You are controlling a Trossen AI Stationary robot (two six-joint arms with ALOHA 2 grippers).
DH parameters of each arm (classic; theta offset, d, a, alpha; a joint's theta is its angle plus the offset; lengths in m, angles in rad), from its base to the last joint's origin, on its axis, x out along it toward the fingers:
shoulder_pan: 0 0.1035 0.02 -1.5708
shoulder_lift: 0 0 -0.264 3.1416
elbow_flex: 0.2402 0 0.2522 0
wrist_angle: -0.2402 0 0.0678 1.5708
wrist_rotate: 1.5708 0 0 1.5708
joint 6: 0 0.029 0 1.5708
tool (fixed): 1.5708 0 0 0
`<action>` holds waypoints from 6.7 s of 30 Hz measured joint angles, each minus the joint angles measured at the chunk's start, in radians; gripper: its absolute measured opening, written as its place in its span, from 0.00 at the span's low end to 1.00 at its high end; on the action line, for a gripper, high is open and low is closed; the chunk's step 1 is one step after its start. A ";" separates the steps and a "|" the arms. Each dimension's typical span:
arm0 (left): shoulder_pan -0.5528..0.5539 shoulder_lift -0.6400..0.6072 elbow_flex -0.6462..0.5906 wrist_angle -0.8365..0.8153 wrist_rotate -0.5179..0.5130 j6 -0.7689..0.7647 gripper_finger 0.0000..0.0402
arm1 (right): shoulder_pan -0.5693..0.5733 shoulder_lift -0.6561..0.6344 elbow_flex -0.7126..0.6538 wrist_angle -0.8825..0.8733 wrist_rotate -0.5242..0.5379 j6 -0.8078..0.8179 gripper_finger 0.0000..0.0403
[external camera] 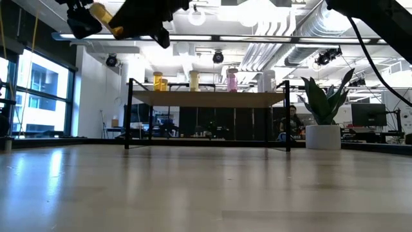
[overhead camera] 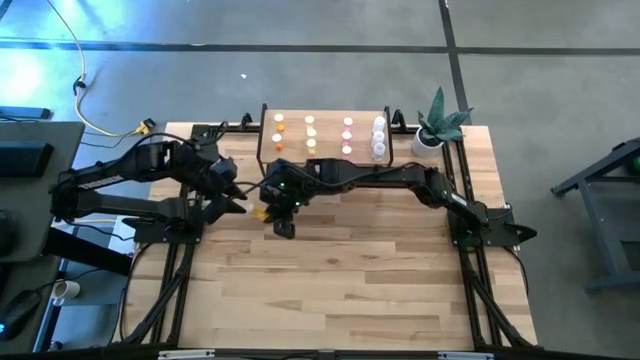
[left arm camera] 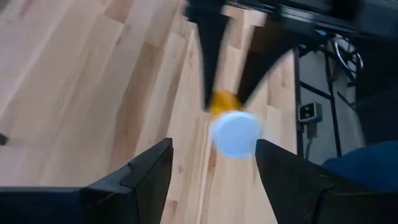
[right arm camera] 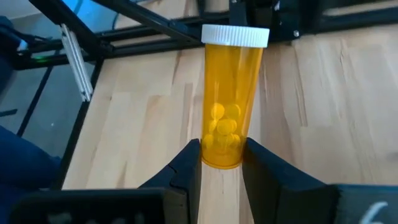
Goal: Pick and place medicine bottles onto shelf by color
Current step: Put the orange pill bottle on the shelf aligned with other orange pill bottles
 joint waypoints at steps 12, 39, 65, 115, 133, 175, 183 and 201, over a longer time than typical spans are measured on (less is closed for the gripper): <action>-0.001 -0.016 0.060 -0.007 0.011 0.028 0.55 | 0.000 0.000 0.000 -0.010 -0.021 -0.006 0.20; -0.001 0.096 0.061 -0.009 0.064 0.040 0.41 | -0.004 0.000 0.000 0.040 -0.020 0.013 0.20; 0.000 0.096 0.060 -0.009 0.064 0.067 0.29 | -0.005 0.000 0.000 0.040 -0.020 0.047 0.23; 0.005 0.295 0.442 -0.314 -0.494 0.485 0.29 | -0.117 -0.212 0.001 -0.182 0.597 0.236 0.49; 0.191 0.664 0.713 -0.423 -0.478 0.493 0.29 | -0.284 -0.268 0.000 -0.359 0.583 0.066 0.49; 0.291 0.874 0.745 -0.442 -0.368 0.406 0.29 | -0.467 -0.267 0.000 -0.441 0.581 -0.118 0.49; 0.290 0.874 0.745 -0.418 -0.362 0.385 0.29 | -0.467 -0.267 0.000 -0.441 0.579 -0.118 0.49; 0.289 0.894 0.743 -0.439 -0.375 0.380 0.29 | -0.467 -0.266 0.000 -0.431 0.580 -0.118 0.49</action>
